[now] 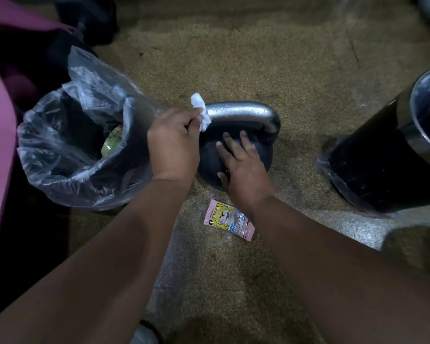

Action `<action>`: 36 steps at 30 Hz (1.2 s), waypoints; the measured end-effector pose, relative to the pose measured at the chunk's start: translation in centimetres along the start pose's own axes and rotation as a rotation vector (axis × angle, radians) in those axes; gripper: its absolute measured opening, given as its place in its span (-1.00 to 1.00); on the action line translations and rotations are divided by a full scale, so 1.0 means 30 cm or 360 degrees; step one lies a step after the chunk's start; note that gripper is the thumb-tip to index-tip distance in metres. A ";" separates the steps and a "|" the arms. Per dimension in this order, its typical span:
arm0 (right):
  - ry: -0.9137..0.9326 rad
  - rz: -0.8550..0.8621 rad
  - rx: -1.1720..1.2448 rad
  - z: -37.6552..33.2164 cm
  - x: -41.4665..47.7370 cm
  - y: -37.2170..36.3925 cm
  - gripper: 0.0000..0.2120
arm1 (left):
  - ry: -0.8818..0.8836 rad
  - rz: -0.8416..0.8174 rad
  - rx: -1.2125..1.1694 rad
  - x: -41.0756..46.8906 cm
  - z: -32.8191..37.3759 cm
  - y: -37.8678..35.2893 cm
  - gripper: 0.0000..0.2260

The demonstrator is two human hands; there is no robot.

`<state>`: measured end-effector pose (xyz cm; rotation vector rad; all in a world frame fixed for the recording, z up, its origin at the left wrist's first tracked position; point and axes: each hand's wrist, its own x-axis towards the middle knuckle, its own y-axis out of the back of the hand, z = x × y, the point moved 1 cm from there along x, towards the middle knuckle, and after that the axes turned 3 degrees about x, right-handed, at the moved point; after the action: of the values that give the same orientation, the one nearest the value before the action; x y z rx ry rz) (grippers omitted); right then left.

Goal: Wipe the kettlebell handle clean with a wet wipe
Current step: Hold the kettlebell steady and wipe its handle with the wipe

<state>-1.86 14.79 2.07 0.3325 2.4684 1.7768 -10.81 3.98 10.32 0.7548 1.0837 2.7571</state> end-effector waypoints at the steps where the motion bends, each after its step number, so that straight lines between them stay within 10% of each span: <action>1: 0.0000 -0.0004 -0.0002 -0.001 0.001 0.000 -0.39 | -0.0001 0.0003 -0.0001 0.011 0.000 -0.002 -0.85; 36: -0.0005 -0.0017 0.0045 -0.003 -0.005 0.006 -0.40 | -0.0050 0.0012 0.0076 0.011 -0.009 -0.003 -0.86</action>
<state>-1.72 14.73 2.28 0.3235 2.4907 1.7377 -11.23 3.96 10.22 0.8062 1.1464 2.7252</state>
